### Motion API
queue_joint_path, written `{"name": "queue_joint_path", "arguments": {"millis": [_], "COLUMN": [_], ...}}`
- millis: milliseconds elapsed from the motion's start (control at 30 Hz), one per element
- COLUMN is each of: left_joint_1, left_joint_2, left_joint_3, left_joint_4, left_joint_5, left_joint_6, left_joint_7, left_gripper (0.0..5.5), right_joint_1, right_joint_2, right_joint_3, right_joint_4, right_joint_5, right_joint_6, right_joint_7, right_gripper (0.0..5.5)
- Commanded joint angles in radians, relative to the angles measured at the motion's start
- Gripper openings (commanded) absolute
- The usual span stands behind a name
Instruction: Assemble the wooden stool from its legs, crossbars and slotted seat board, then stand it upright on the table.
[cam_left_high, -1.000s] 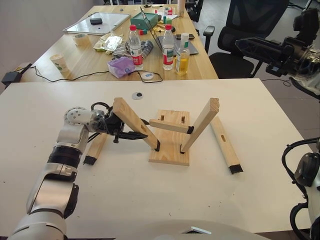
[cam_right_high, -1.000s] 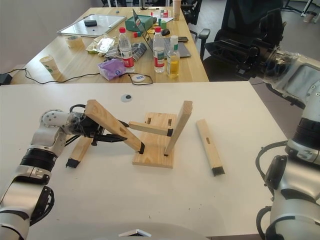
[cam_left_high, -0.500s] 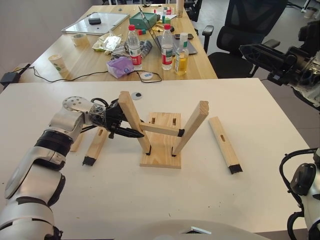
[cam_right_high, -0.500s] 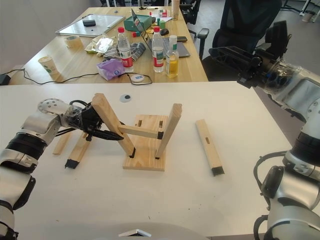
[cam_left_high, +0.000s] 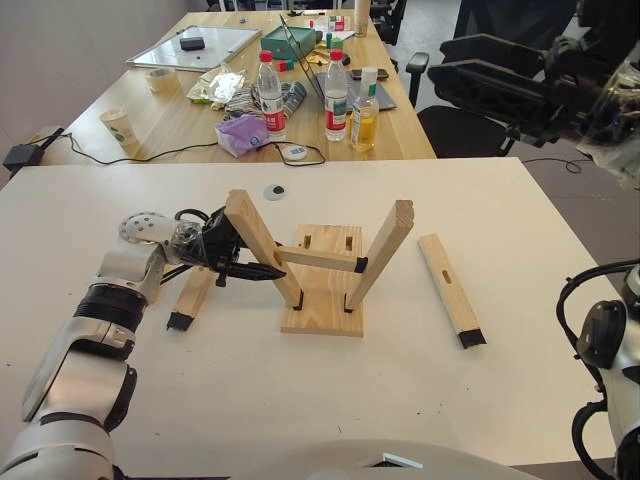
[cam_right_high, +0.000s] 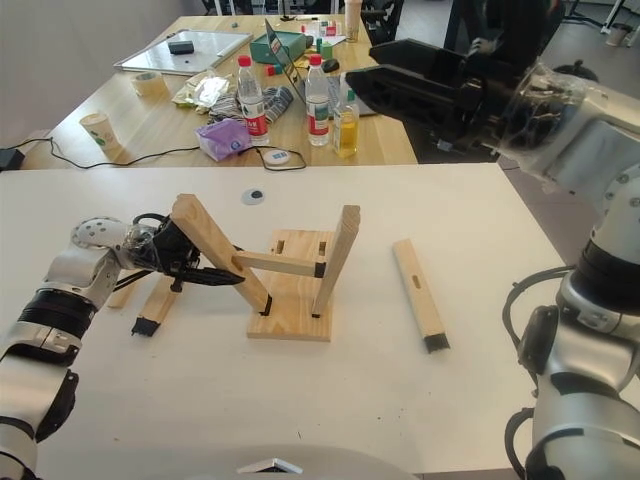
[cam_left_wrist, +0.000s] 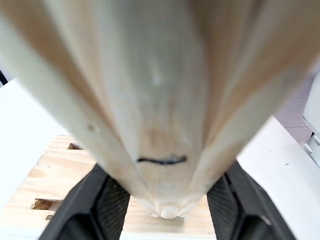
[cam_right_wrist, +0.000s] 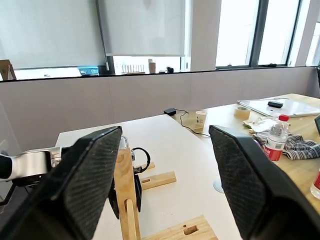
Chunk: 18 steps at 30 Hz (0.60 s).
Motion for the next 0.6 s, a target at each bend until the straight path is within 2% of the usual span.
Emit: {"name": "queue_joint_path", "arguments": {"millis": [33,133,200,300,367,467,600], "left_joint_1": [0.087,0.108,0.117,0.133,0.132,0.123,0.127], "left_joint_2": [-0.041,-0.039,-0.044,-0.053,-0.066,-0.082,-0.091], "left_joint_3": [-0.05,-0.037,-0.024,-0.007,-0.001,0.007,0.018], "left_joint_4": [0.019,0.005,0.004,-0.002,0.004,0.015,0.032], "left_joint_5": [0.141,0.157,0.164,0.168,0.177,0.187,0.195], "left_joint_6": [0.048,0.048,0.049,0.055,0.054,0.054,0.052], "left_joint_7": [0.011,0.016,0.025,0.051,0.061,0.068,0.074], "left_gripper": [2.01,2.01,2.01,2.01,2.01,2.01,2.01], "right_joint_1": [-0.086,-0.228,-0.311,-0.422,-0.482,-0.54,-0.549], "right_joint_2": [0.008,0.038,0.038,0.06,0.119,0.217,0.278], "right_joint_3": [0.143,0.326,0.487,0.675,0.796,0.915,1.024], "right_joint_4": [-0.085,-0.083,-0.04,0.136,0.296,0.443,0.512], "right_joint_5": [-0.018,-0.087,-0.213,-0.349,-0.469,-0.593,-0.716], "right_joint_6": [0.002,0.037,0.022,-0.054,-0.146,-0.232,-0.291], "right_joint_7": [0.067,0.096,0.139,0.352,0.469,0.593,0.721], "right_gripper": [3.22,3.22,3.22,3.22,3.22,3.22,3.22]}}
